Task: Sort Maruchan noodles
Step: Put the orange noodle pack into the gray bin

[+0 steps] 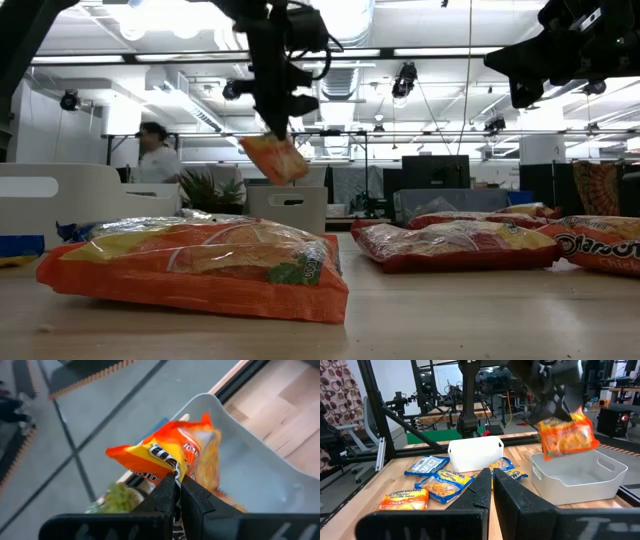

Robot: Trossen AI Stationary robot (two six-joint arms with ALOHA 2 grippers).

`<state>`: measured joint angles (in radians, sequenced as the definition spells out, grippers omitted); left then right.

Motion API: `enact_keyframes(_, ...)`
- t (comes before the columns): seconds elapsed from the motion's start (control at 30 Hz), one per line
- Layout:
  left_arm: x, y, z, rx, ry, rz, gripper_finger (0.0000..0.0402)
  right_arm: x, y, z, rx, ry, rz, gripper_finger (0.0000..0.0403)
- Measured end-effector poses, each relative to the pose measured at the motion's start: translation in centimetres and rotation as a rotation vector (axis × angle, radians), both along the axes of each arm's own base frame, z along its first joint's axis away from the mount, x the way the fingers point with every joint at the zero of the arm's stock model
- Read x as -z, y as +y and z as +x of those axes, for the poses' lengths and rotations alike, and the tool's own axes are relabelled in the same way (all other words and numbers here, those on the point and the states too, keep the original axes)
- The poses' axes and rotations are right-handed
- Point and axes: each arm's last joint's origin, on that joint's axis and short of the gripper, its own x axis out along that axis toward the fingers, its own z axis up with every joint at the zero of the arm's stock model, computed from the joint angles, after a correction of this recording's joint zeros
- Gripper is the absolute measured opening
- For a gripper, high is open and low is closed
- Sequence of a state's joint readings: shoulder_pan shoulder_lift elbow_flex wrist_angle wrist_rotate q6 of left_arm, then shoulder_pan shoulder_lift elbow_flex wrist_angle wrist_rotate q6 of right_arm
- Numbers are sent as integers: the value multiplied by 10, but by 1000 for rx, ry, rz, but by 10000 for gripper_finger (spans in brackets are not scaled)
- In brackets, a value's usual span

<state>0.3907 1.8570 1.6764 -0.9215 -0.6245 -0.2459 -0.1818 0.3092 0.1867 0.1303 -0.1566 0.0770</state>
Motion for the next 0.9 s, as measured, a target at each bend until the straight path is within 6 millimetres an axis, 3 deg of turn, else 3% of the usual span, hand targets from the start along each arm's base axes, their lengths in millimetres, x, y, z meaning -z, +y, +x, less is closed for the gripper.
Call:
enact_keyframes(0.53, 28, 10, 9, -27, -183, -13, 0, 2, 0, 0, 2, 21, 4, 9)
enact_keyframes(0.9, 35, 10, 9, -58, -223, -16, 3, 2, -1, 0, 47, 23, -21, 9)
